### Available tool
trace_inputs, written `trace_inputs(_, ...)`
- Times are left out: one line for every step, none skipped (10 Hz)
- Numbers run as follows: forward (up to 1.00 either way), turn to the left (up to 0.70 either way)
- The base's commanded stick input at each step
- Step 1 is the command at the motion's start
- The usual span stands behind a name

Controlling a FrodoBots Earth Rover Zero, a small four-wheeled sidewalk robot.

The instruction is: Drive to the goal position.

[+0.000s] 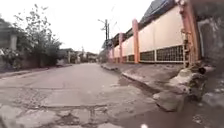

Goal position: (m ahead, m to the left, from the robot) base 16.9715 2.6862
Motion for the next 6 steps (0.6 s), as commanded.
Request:
trace_inputs(0.5, 0.0)
trace_inputs(0.5, 0.16)
trace_inputs(0.5, 0.41)
trace_inputs(0.5, 0.29)
trace_inputs(0.5, 0.0)
trace_inputs(0.5, 0.0)
